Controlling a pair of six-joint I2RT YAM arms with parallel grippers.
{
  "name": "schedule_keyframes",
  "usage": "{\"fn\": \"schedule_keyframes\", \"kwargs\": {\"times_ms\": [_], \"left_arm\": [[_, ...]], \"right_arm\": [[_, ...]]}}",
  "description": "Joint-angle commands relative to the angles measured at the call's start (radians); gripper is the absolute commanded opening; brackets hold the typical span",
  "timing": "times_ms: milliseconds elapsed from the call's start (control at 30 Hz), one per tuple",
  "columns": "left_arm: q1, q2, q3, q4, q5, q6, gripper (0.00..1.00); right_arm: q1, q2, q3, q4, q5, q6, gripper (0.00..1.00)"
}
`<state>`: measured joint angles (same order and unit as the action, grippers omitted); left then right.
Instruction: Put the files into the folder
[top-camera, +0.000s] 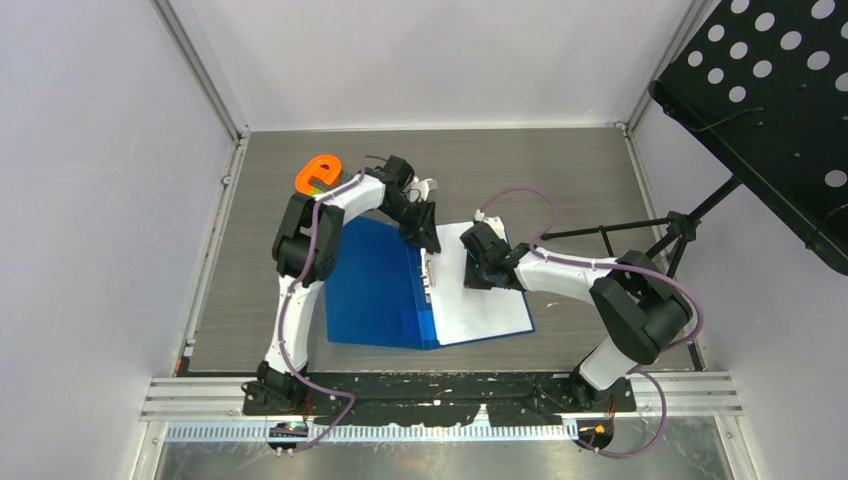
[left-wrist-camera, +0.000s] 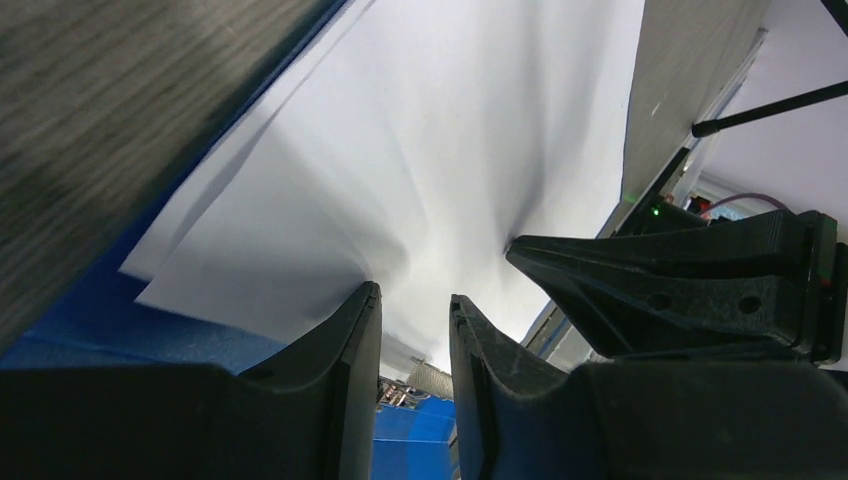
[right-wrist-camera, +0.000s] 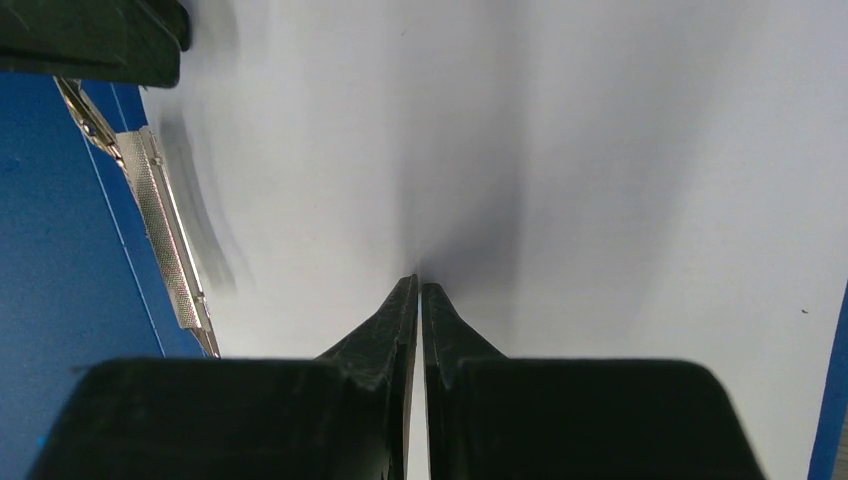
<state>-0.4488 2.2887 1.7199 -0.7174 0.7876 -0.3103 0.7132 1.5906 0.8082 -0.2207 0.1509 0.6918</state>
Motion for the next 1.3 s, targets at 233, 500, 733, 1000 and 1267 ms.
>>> {"fn": "schedule_keyframes", "kwargs": {"times_ms": [233,500,733,1000,1267], "left_arm": [[-0.002,-0.153,-0.114,0.028,0.083,0.010,0.31],[-0.002,-0.217,-0.221,0.097,0.093,-0.017,0.31],[-0.008,-0.242,-0.266,0.113,0.092,-0.021,0.30],[-0.032,-0.289,-0.307,0.101,0.051,-0.005,0.30],[-0.061,-0.347,-0.349,0.084,-0.027,0.011,0.29]], "right_arm": [[0.002,0.038,-0.006,0.009,0.009,0.020,0.11],[0.002,0.050,-0.003,0.015,0.006,0.021,0.11],[0.001,0.052,-0.002,0.015,0.007,0.023,0.11],[0.002,0.042,-0.005,0.016,0.007,0.026,0.11],[0.001,0.025,0.000,0.009,0.007,0.026,0.11]]}}
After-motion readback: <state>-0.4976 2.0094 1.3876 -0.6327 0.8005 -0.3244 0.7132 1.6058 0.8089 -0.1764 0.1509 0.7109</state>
